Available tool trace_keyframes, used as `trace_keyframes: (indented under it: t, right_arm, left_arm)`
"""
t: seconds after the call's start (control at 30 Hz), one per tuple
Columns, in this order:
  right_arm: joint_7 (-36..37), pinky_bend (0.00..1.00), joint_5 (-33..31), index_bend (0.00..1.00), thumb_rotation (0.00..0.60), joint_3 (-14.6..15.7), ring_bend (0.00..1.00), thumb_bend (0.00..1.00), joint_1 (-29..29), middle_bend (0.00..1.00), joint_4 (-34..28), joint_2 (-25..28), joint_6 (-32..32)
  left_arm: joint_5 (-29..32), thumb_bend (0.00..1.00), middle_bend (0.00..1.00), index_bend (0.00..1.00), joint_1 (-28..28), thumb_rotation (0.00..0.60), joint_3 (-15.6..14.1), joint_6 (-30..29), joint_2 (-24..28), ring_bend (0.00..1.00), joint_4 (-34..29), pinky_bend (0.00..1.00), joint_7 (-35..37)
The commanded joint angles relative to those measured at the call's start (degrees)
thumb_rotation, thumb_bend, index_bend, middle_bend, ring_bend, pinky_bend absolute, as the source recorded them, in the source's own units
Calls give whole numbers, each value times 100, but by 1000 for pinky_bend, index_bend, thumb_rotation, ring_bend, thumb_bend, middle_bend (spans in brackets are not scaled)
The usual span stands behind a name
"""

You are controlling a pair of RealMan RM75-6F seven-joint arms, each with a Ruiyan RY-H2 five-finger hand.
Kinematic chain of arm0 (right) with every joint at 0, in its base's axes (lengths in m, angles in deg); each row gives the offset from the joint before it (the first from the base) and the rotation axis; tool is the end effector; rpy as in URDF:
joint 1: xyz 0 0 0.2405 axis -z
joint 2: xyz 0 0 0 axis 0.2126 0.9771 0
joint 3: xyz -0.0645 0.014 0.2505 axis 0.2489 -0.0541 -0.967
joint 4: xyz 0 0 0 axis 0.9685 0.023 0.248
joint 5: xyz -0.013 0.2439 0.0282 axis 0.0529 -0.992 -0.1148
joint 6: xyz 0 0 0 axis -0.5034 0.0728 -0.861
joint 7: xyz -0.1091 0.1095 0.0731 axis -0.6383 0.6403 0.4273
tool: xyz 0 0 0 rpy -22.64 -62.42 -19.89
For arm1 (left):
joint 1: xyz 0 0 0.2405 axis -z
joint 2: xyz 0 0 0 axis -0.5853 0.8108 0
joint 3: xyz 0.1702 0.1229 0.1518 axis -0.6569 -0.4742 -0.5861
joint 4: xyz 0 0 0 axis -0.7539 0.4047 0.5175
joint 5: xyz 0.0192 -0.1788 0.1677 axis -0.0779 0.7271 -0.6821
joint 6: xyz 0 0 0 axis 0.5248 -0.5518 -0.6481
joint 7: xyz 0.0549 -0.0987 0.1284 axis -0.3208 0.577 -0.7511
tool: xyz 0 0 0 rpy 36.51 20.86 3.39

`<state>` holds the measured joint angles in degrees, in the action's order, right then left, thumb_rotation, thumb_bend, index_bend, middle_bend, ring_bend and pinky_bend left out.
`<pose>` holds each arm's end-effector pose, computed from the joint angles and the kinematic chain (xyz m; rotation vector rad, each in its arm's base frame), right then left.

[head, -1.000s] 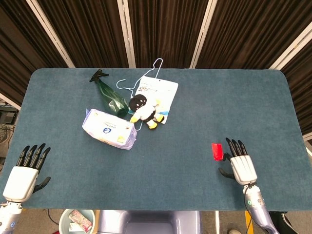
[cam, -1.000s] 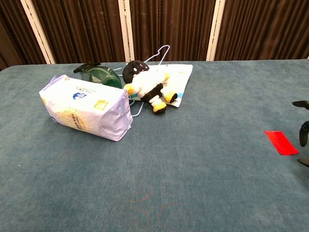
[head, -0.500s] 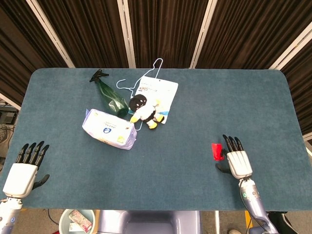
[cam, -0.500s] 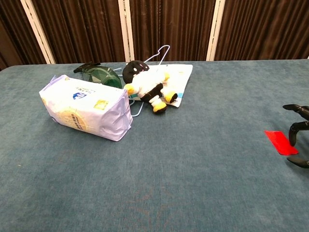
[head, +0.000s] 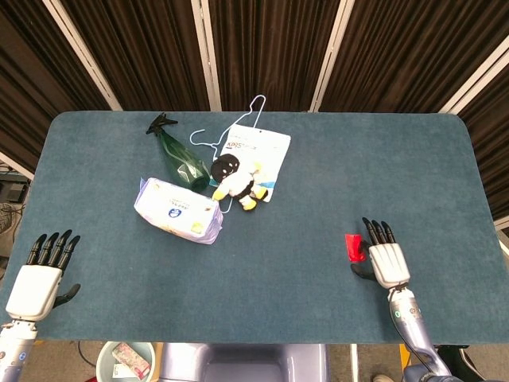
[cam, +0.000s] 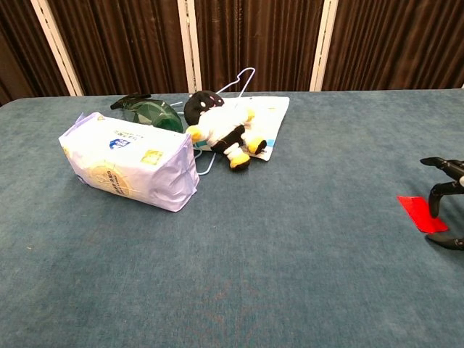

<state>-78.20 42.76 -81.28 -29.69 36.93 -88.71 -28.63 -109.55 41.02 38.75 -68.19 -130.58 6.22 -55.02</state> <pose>-0.3507 -0.2968 -0.0510 1.5966 -0.8500 0.8504 -0.3438 0.1979 0.0612 -1.5881 -0.7046 -0.7478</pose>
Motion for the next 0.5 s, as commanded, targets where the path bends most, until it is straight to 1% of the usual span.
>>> trace_keyframes:
  t: [0.03, 0.37, 0.5]
  right_arm:
    - [36, 0, -17, 498, 600, 8, 0, 235, -26, 0, 60, -44, 27]
    - [150, 0, -42, 500, 600, 23, 0, 242, -114, 0, 253, -174, 76]
    - [179, 0, -45, 519, 600, 32, 0, 260, -147, 0, 304, -197, 88]
  left_arm:
    - [25, 193, 0, 0, 7, 600, 8, 14, 5, 0, -6, 0, -11]
    - [82, 193, 0, 0, 17, 600, 21, 32, 8, 0, -2, 0, -20]
    - [105, 193, 0, 0, 18, 600, 27, 34, 12, 0, 3, 0, -11]
